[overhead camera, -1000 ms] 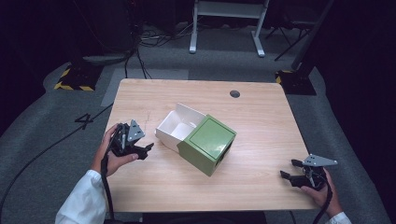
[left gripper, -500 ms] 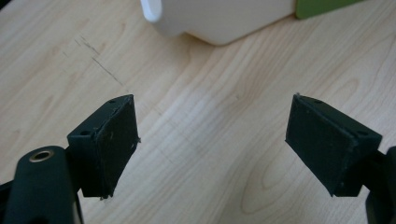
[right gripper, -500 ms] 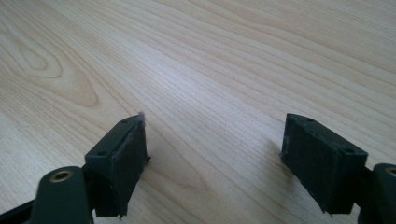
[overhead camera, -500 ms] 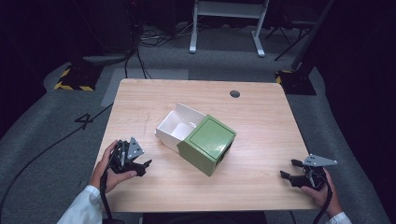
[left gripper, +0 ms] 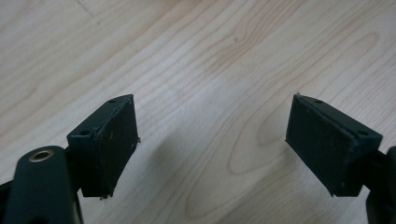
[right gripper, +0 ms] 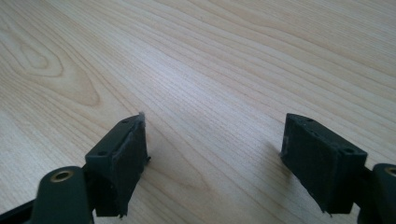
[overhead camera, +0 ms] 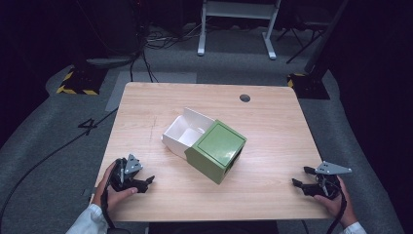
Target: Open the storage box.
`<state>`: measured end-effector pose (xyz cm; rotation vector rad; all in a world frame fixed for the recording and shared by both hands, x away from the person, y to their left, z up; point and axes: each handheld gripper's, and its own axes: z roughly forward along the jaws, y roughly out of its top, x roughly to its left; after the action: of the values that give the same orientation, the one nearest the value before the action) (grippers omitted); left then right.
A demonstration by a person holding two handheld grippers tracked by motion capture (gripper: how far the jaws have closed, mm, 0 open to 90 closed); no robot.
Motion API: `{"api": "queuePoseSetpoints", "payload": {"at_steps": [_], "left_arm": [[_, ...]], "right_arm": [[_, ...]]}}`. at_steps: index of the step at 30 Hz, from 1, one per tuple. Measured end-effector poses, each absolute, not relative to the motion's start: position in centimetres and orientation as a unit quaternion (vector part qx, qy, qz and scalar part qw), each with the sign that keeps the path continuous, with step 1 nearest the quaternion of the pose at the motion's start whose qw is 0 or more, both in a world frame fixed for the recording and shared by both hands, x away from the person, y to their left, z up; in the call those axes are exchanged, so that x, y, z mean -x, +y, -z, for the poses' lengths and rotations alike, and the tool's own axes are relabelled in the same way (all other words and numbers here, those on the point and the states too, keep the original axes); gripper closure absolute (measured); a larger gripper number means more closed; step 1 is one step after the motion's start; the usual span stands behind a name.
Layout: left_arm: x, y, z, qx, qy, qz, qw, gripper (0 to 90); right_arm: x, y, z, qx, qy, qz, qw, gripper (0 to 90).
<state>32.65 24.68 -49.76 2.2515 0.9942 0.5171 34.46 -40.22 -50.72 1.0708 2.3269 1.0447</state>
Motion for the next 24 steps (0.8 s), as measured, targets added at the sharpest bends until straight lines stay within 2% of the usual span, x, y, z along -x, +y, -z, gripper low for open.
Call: {"api": "queuePoseSetpoints", "payload": {"at_steps": [9, 24], "left_arm": [[-32.5, 26.7, 50.7, -0.831, 0.410, -0.164, 0.338, 15.9], [-32.5, 26.8, 50.7, -0.831, 0.410, -0.166, 0.337, 15.5]], "right_arm": [[-34.4, -40.2, 50.7, -0.378, 0.827, -0.370, 0.189, 22.5], [-34.4, -40.2, 50.7, -0.378, 0.827, -0.371, 0.188, 22.2]]}}
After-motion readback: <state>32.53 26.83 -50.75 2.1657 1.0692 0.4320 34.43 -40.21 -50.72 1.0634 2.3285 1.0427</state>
